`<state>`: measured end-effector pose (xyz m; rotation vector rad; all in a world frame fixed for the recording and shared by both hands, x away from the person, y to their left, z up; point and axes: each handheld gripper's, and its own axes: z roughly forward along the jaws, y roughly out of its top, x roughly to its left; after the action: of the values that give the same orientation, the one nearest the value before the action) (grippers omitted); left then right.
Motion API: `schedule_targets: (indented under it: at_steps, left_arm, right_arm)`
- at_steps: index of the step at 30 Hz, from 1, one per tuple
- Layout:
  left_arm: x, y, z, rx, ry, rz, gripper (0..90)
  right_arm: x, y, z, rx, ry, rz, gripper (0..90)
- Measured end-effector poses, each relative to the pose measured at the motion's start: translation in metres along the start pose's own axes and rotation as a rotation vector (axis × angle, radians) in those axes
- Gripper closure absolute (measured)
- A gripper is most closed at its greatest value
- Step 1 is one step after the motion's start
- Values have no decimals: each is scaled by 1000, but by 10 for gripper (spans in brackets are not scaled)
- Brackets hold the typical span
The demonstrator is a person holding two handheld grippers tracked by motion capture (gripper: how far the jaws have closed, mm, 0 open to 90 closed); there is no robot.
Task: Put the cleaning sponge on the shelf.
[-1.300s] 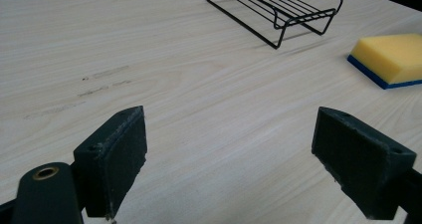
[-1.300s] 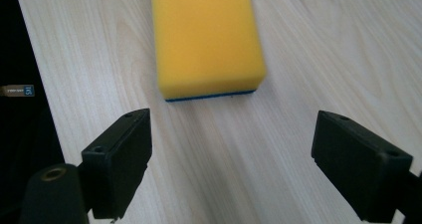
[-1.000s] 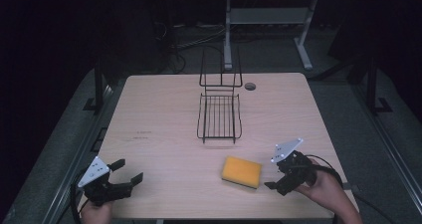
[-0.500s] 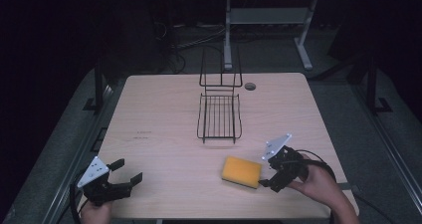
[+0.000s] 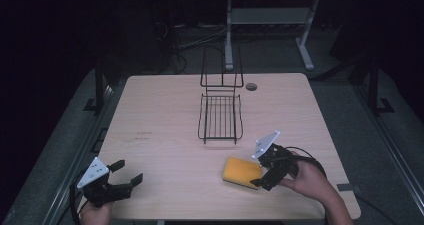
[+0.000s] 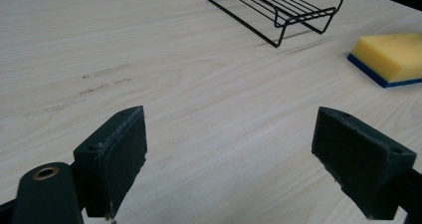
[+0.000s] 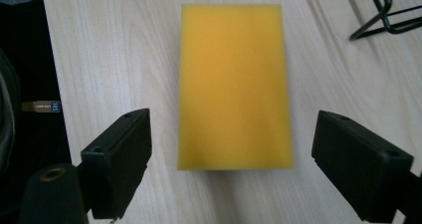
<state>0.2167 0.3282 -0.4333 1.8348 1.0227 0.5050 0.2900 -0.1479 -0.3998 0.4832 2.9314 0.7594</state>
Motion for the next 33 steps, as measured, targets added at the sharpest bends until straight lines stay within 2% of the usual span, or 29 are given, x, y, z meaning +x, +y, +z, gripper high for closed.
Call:
schedule_targets:
  at_steps: [25, 33]
  left_arm:
    - [-1, 0, 1, 3, -8, 0, 134]
    - [-1, 0, 2, 2, -12, 1, 134]
  right_arm:
    - [-8, 17, 27, 32, 54, -4, 156]
    - [-12, 21, 35, 61, 62, -3, 156]
